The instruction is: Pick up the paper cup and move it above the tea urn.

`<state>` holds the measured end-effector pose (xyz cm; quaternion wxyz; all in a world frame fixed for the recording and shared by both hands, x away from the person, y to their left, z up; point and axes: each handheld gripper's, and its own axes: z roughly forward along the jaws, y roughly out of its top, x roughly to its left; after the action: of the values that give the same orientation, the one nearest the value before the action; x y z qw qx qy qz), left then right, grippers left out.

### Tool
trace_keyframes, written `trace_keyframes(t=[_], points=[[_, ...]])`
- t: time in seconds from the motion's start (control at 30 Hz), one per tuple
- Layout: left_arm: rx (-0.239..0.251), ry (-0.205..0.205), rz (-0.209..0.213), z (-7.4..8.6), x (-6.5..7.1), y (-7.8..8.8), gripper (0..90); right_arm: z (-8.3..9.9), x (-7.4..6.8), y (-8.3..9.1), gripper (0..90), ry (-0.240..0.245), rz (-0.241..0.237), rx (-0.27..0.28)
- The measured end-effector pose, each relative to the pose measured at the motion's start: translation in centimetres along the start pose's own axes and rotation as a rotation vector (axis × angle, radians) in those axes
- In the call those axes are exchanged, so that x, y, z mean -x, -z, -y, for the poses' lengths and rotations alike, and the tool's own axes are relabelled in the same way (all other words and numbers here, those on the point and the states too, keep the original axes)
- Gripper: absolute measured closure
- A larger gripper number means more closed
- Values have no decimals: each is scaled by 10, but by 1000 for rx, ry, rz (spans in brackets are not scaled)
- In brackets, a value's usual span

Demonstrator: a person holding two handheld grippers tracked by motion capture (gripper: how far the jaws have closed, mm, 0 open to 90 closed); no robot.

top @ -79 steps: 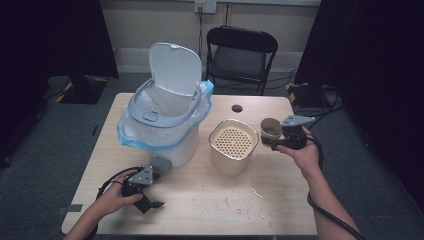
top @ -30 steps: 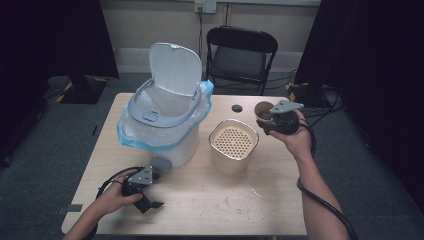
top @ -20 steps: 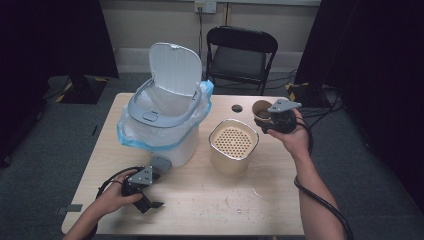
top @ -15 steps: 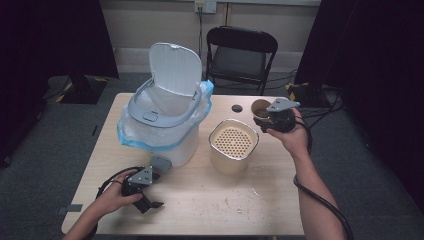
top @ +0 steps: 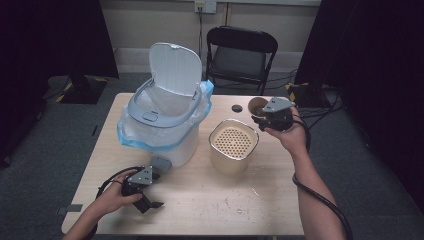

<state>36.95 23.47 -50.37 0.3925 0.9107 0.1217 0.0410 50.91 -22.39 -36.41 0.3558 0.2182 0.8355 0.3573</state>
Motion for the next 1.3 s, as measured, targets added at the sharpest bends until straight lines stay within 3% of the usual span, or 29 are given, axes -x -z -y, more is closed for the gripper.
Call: trace_keyframes(t=[0.17, 0.47, 0.97, 1.3], points=[[-4, -10, -9, 0, 0, 1, 0, -4, -1, 0, 370, 19, -4, -7], [-2, -11, -9, 0, -1, 1, 0, -10, -1, 5, 371, 95, 40, 6], [-4, -10, -9, 0, -1, 1, 0, -15, -2, 10, 374, 158, 86, 30], [-4, -11, -8, 0, -1, 1, 0, -21, -5, 14, 374, 252, 111, 11]])
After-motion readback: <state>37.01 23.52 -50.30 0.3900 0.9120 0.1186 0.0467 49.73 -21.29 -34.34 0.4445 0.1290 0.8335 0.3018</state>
